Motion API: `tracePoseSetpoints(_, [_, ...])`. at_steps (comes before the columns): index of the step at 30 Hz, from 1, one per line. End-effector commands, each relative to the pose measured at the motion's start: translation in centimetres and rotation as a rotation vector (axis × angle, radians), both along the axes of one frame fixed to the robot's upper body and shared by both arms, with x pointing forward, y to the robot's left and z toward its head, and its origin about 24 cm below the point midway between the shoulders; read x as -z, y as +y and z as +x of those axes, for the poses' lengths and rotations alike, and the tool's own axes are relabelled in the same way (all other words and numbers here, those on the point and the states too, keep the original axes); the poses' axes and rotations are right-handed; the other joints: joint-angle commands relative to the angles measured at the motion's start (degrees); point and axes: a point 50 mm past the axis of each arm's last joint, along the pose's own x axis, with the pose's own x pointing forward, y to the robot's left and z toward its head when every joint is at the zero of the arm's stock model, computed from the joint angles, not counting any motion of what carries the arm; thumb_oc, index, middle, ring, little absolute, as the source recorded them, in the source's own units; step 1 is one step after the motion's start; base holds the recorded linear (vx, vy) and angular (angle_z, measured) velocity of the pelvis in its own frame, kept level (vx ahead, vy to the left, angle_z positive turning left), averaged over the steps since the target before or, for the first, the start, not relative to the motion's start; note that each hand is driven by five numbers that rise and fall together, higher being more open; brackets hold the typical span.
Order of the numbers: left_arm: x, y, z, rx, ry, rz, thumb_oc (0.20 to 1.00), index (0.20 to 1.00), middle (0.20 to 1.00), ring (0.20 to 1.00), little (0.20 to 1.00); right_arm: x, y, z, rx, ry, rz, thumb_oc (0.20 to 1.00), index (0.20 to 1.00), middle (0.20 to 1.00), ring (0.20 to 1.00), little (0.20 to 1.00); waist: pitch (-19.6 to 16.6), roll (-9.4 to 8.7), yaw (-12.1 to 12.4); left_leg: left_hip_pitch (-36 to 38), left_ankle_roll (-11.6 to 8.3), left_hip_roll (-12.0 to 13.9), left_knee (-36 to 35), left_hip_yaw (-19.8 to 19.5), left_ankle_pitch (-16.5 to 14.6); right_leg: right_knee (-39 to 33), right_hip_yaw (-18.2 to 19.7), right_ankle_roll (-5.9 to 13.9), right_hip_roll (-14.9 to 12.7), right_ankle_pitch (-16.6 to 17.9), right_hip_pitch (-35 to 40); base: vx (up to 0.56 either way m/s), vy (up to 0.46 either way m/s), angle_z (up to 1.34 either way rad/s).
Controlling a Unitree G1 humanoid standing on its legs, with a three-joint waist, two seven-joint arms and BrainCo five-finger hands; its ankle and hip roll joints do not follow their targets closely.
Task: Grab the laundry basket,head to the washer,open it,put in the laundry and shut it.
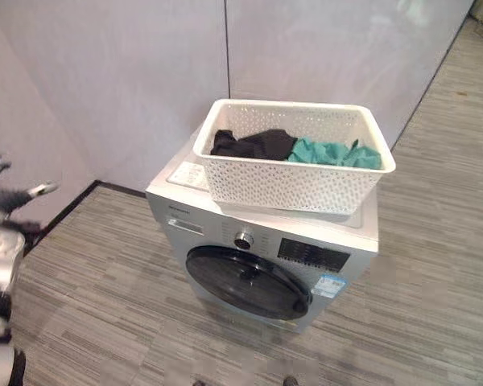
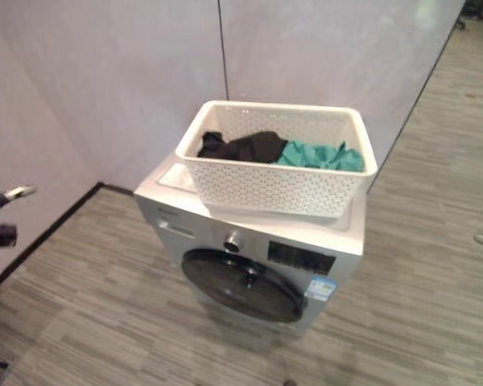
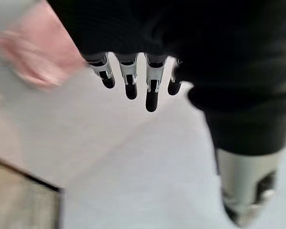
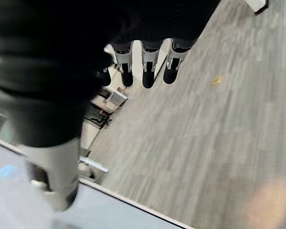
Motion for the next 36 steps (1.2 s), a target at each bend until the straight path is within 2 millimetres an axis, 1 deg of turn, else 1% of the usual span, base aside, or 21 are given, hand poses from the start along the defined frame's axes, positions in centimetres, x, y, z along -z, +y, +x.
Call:
tracePoseSetpoints(1, [-1.1, 0.1, 0.2, -0.036, -0.12, 0.006, 1.0, 1.0, 1.0, 1.0, 1.0, -1.6, 0.9, 1.5, -0.044, -0.125, -0.072, 1.0, 1.0, 1.0, 1.0, 1.0, 0.9, -1.69, 2.6, 2.5, -0.36, 1.9, 5.8, 0.5, -7.1, 3.8, -2.6, 2.74, -3.0, -2.3, -2.5, -0.03, 0.0, 0.0])
tracePoseSetpoints(3, [2.9, -0.4, -2.0, -0.082, -0.099, -0.126, 1.0, 1.0, 1.0, 1.0, 1.0, 1.8, 2.0, -0.2, -0.035, -0.062, -0.014, 1.0, 1.0, 1.0, 1.0, 1.0, 1.0, -1.83, 2.7, 2.3, -0.12, 1.8, 5.9, 0.5, -7.3, 3.8, -2.7, 2.71, -3.2, -2.3, -2.6, 0.0, 0.0, 0.0])
tracePoseSetpoints(4, [5.4, -0.9, -3.1, -0.119, -0.095, -0.219, 1.0, 1.0, 1.0, 1.0, 1.0, 4.0, 3.1, -0.8, -0.038, -0.033, 0.041, 1.0, 1.0, 1.0, 1.0, 1.0, 1.4, -1.83, 2.9, 2.5, -0.02, 1.7, 6.0, 0.4, -7.7, 3.8, -2.7, 2.68, -3.3, -2.5, -2.4, 0.0, 0.0, 0.0])
tracePoseSetpoints(5, [5.4, -0.9, -3.3, -0.121, -0.093, -0.219, 1.0, 1.0, 1.0, 1.0, 1.0, 4.0, 3.1, -0.8, -0.04, -0.031, 0.041, 1.0, 1.0, 1.0, 1.0, 1.0, 1.1, -1.9, 2.8, 2.3, 0.02, 1.7, 5.9, 0.4, -7.4, 3.7, -2.7, 2.63, -3.3, -2.2, -2.6, 0.0, 0.0, 0.0])
tracePoseSetpoints(6, [8.0, -1.5, -4.5, -0.158, -0.068, -0.315, 1.0, 1.0, 1.0, 1.0, 1.0, 5.9, 4.3, -1.3, -0.048, -0.015, 0.103, 1.0, 1.0, 1.0, 1.0, 1.0, 1.5, -1.93, 2.9, 2.5, 0.09, 1.6, 6.0, 0.5, -7.7, 3.7, -2.7, 2.67, -3.4, -2.3, -2.5, 0.0, 0.0, 0.0])
tracePoseSetpoints(7, [9.2, -1.6, -5.4, -0.185, -0.051, -0.353, 1.0, 1.0, 1.0, 1.0, 1.0, 7.2, 5.1, -1.7, -0.051, -0.006, 0.147, 1.0, 1.0, 1.0, 1.0, 1.0, 1.4, -2.09, 2.8, 2.3, 0.19, 1.5, 5.8, 0.6, -7.4, 3.6, -2.7, 2.6, -3.5, -2.0, -2.7, 0.0, 0.0, 0.0])
tracePoseSetpoints(8, [11.4, -2.3, -6.6, -0.222, -0.011, -0.426, 1.0, 1.0, 1.0, 1.0, 1.0, 9.1, 6.4, -2.4, -0.054, 0.022, 0.207, 1.0, 1.0, 1.0, 1.0, 1.0, 1.4, -2.29, 2.9, 2.2, 0.29, 1.4, 5.7, 0.6, -7.3, 3.4, -2.8, 2.54, -3.6, -1.9, -2.7, -0.05, -0.011, 0.0])
tracePoseSetpoints(9, [15.2, -3.9, -8.6, -0.269, 0.104, -0.531, 1.0, 1.0, 1.0, 1.0, 1.0, 11.9, 8.3, -3.4, -0.057, 0.083, 0.291, 1.0, 1.0, 1.0, 1.0, 1.0, 1.5, -2.57, 3.0, 2.0, 0.34, 1.3, 5.7, 0.6, -7.1, 3.3, -2.7, 2.43, -3.6, -1.7, -2.9, -0.04, -0.011, 0.0])
tracePoseSetpoints(12, [20.0, -7.1, -11.0, -0.312, 0.282, -0.677, 1.0, 1.0, 1.0, 1.0, 1.0, 16.0, 11.4, -4.5, -0.051, 0.178, 0.439, 1.0, 1.0, 1.0, 1.0, 1.0, 1.8, -2.89, 3.3, 1.7, 0.38, 1.2, 5.6, 0.4, -6.9, 3.2, -2.8, 2.24, -3.7, -1.6, -3.0, -0.03, -0.009, 0.01])
tracePoseSetpoints(13, [21.5, -8.8, -11.7, -0.307, 0.358, -0.723, 1.0, 1.0, 1.0, 1.0, 1.0, 17.5, 12.7, -5.0, -0.046, 0.223, 0.492, 1.0, 1.0, 1.0, 1.0, 1.0, 1.9, -2.94, 3.3, 1.9, 0.34, 1.2, 5.7, 0.3, -7.0, 3.2, -2.8, 2.21, -3.6, -1.8, -2.7, -0.02, -0.015, 0.04])
tracePoseSetpoints(14, [22.4, -9.7, -12.2, -0.292, 0.417, -0.733, 1.0, 1.0, 1.0, 1.0, 1.0, 18.5, 13.6, -5.5, -0.046, 0.258, 0.525, 1.0, 1.0, 1.0, 1.0, 1.0, 1.8, -3.07, 3.4, 1.6, 0.37, 1.2, 5.5, 0.3, -6.7, 3.1, -2.8, 2.12, -3.6, -1.6, -3.1, -0.03, -0.037, 0.03])
tracePoseSetpoints(15, [24.7, -12.7, -14.0, -0.302, 0.564, -0.806, 1.0, 1.0, 1.0, 1.0, 1.0, 20.8, 16.3, -5.9, -0.056, 0.355, 0.598, 1.0, 1.0, 1.0, 1.0, 1.0, 1.7, -3.38, 3.7, 1.6, 0.35, 1.2, 5.4, 0.1, -6.6, 3.0, -2.8, 2.04, -3.6, -1.5, -3.0, -0.03, -0.045, 0.04])
tracePoseSetpoints(18, [26.2, -14.8, -16.2, -0.293, 0.72, -0.838, 1.0, 1.0, 1.0, 1.0, 1.0, 21.9, 18.6, -5.7, -0.094, 0.407, 0.652, 1.0, 1.0, 1.0, 1.0, 1.0, 1.3, -3.73, 4.1, 2.1, 0.38, 1.2, 5.0, 0.5, -6.5, 2.5, -2.6, 2.07, -3.5, -1.4, -2.8, 0.0, -0.027, 0.0])
tracePoseSetpoints(21, [26.7, -15.7, -17.5, -0.27, 0.81, -0.834, 1.0, 1.0, 1.0, 1.0, 1.0, 22.3, 19.8, -5.6, -0.135, 0.433, 0.659, 1.0, 1.0, 1.0, 1.0, 1.0, 0.7, -3.92, 4.3, 2.7, 0.4, 1.3, 4.5, 1.0, -6.5, 2.1, -2.6, 2.18, -3.6, -1.2, -2.5, 0.0, 0.0, 0.0])
tracePoseSetpoints(27, [26.7, -16.3, -16.5, -0.187, 0.816, -0.818, 1.0, 1.0, 1.0, 1.0, 1.0, 22.8, 20.3, -6.1, -0.183, 0.538, 0.603, 1.0, 1.0, 1.0, 1.0, 1.0, 0.3, -3.72, 4.9, 2.8, 0.48, 1.2, 4.2, 1.1, -6.4, 2.1, -3.1, 2.28, -3.7, -0.9, -2.6, 0.0, -0.002, -0.01])
tracePoseSetpoints(28, [26.7, -16.4, -16.2, -0.166, 0.818, -0.803, 1.0, 1.0, 1.0, 1.0, 1.0, 23.4, 20.4, -7.2, -0.194, 0.624, 0.574, 1.0, 1.0, 1.0, 1.0, 1.0, 0.2, -3.69, 5.3, 2.8, 0.51, 1.2, 4.1, 0.9, -6.4, 1.9, -3.4, 2.33, -3.8, -0.9, -2.3, 0.0, 0.0, 0.0])
tracePoseSetpoints(30, [26.7, -16.4, -16.1, -0.154, 0.819, -0.794, 1.0, 1.0, 1.0, 1.0, 1.0, 23.6, 20.5, -7.6, -0.198, 0.653, 0.57, 1.0, 1.0, 1.0, 1.0, 1.0, 0.2, -3.66, 5.3, 2.8, 0.52, 1.2, 4.1, 0.7, -6.3, 1.9, -3.6, 2.35, -3.9, -0.9, -2.3, 0.0, 0.0, 0.0])
tracePoseSetpoints(31, [26.6, -16.5, -15.9, -0.131, 0.826, -0.779, 1.0, 1.0, 1.0, 1.0, 1.0, 24.1, 20.6, -8.7, -0.184, 0.709, 0.575, 1.0, 1.0, 1.0, 1.0, 1.0, 0.1, -3.54, 5.4, 2.8, 0.53, 1.1, 4.0, 0.6, -6.3, 2.0, -3.9, 2.37, -3.9, -0.9, -2.1, 0.0, 0.005, 0.03])
tracePoseSetpoints(34, [26.7, -16.6, -15.9, -0.121, 0.83, -0.779, 1.0, 1.0, 1.0, 1.0, 1.0, 24.6, 20.7, -10.0, -0.126, 0.728, 0.615, 1.0, 1.0, 1.0, 1.0, 1.0, 0.0, -3.41, 5.4, 2.8, 0.56, 1.0, 3.9, 0.4, -6.3, 2.0, -4.1, 2.44, -4.1, -1.0, -1.9, 0.0, 0.013, 0.04])
tracePoseSetpoints(35, [26.7, -16.7, -15.9, -0.117, 0.828, -0.78, 1.0, 1.0, 1.0, 1.0, 1.0, 24.7, 20.6, -10.5, -0.094, 0.73, 0.63, 0.853, 0.853, 0.853, 0.853, 0.853, 0.0, -3.32, 5.3, 2.8, 0.59, 0.9, 4.0, 0.5, -6.4, 2.1, -4.1, 2.47, -4.1, -1.0, -1.9, 0.0, 0.0, 0.0])
tracePoseSetpoints(36, [26.7, -16.8, -15.9, -0.116, 0.83, -0.78, 1.0, 1.0, 1.0, 1.0, 1.0, 24.8, 20.5, -10.9, -0.073, 0.736, 0.642, 0.605, 0.605, 0.605, 0.605, 0.605, 0.1, -3.22, 5.2, 2.9, 0.63, 0.9, 4.0, 0.5, -6.4, 2.1, -4.0, 2.47, -4.2, -1.0, -1.9, 0.0, 0.0, 0.0])
